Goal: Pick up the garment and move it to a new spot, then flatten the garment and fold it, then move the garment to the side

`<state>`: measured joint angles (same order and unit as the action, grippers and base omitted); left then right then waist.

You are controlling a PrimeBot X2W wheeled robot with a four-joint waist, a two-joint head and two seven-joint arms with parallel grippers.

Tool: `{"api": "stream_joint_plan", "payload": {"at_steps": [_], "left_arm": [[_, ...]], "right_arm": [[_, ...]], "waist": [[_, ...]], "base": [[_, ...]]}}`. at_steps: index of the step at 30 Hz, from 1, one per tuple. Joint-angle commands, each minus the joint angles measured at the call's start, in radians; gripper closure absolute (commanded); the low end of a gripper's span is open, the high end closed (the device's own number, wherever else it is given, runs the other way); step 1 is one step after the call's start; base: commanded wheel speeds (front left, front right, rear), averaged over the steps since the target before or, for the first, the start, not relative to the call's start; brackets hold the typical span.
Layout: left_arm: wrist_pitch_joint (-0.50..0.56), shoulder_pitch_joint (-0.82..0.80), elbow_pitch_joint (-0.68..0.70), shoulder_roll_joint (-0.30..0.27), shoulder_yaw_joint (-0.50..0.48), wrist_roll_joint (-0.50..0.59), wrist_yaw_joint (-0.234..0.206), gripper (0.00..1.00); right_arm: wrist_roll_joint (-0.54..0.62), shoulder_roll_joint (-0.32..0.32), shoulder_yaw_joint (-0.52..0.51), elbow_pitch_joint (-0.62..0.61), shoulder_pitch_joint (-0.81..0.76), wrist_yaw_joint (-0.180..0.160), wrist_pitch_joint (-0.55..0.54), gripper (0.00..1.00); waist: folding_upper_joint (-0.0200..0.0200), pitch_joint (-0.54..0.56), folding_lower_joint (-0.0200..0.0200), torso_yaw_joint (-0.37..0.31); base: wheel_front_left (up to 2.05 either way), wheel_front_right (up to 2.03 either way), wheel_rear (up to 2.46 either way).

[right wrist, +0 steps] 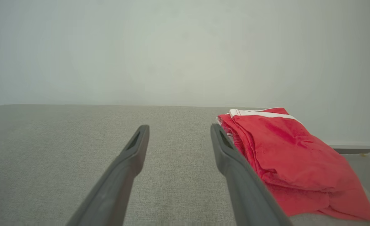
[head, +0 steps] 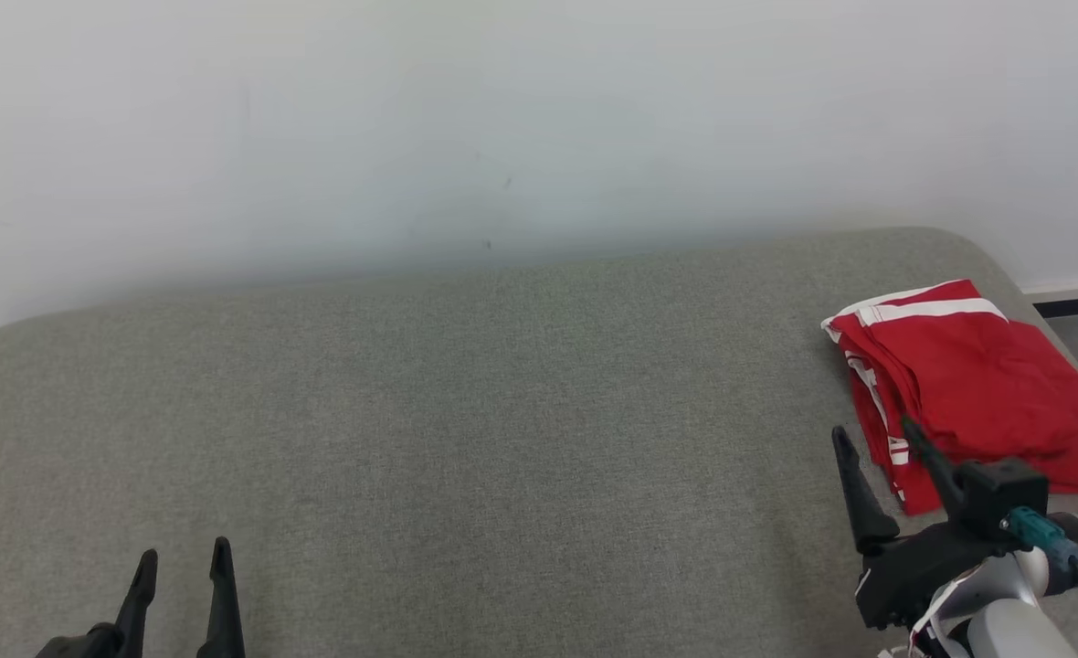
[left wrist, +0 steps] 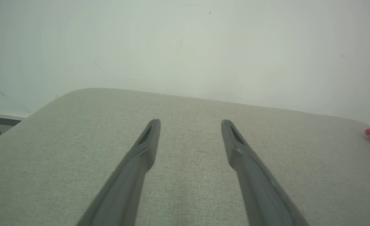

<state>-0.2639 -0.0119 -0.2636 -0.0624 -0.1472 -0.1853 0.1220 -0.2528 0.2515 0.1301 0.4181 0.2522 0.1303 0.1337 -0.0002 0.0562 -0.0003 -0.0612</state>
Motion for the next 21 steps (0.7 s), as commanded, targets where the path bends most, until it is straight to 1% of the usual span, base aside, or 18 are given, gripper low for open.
{"api": "stream_joint_plan", "payload": {"at_steps": [1,7,13,21], "left_arm": [[0.0,0.011,-0.009,0.001,-0.008,-0.002,-0.002,0.0],[0.0,0.012,-0.026,0.003,-0.019,0.008,0.001,0.0],[0.0,-0.004,-0.036,0.005,-0.016,0.013,0.004,0.0],[0.0,-0.026,-0.015,0.007,-0.002,0.011,0.007,0.0]], "right_arm": [[-0.005,-0.013,0.005,-0.002,-0.025,0.0,0.001,0.0],[-0.011,-0.037,0.008,0.003,-0.063,0.0,-0.004,0.0],[0.0,-0.046,0.01,-0.004,-0.071,0.0,-0.007,0.0],[0.0,-0.051,-0.002,-0.021,-0.075,0.0,-0.024,0.0]], "waist": [[0.0002,0.013,0.0003,0.004],[0.0002,0.023,0.0003,0.008],[0.0002,0.025,0.0003,0.008],[0.0002,0.019,0.0003,0.013]], "base": [[0.0,0.0,0.0],[0.0,0.0,0.0],[0.0,0.0,0.0],[0.0,0.0,0.0]]}}
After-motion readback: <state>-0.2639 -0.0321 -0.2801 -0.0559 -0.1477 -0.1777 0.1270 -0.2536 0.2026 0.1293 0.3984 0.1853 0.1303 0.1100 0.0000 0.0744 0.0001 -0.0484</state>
